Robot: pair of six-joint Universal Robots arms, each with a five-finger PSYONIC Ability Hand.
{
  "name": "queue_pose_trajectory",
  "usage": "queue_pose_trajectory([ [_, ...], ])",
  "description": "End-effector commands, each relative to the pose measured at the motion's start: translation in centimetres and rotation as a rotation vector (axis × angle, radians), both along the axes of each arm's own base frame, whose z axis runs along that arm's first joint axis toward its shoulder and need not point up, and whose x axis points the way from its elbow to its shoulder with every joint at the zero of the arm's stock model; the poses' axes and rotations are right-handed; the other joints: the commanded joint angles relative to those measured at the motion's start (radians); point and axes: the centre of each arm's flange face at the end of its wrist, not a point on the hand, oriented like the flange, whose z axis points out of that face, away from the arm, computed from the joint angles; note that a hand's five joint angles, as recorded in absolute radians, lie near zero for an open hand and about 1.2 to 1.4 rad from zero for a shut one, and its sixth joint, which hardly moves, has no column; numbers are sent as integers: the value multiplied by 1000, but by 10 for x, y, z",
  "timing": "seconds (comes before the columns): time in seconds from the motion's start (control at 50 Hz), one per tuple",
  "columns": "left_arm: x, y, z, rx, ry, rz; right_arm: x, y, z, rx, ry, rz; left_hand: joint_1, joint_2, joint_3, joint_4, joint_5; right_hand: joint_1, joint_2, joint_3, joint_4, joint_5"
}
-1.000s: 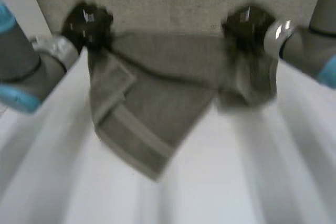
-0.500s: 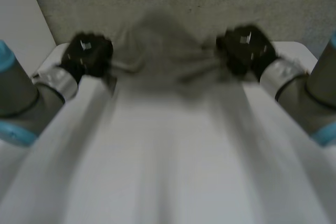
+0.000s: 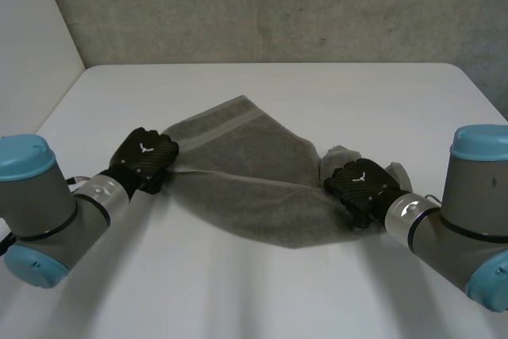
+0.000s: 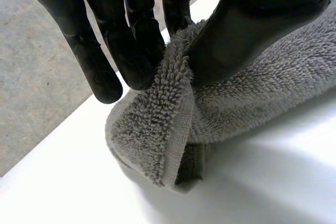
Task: Fold the towel.
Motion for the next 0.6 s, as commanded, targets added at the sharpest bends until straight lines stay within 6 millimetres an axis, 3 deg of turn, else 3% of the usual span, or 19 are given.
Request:
queue_pose_trajectory([
  [0.02,7,1,1,0,2,19,-8,-3,14,53,3,-24,150,54,52,36,64,-5,-30,-24,-21,-1],
  [0.24,10,-3,1,-2,2,32,-26,-12,28,210,-12,-87,150,54,52,36,64,13,-12,-6,-4,16],
  [0.6,10,-1,0,4,1,29,-24,-5,51,236,-129,-89,150,54,52,36,64,-60,-85,-79,-77,-57],
])
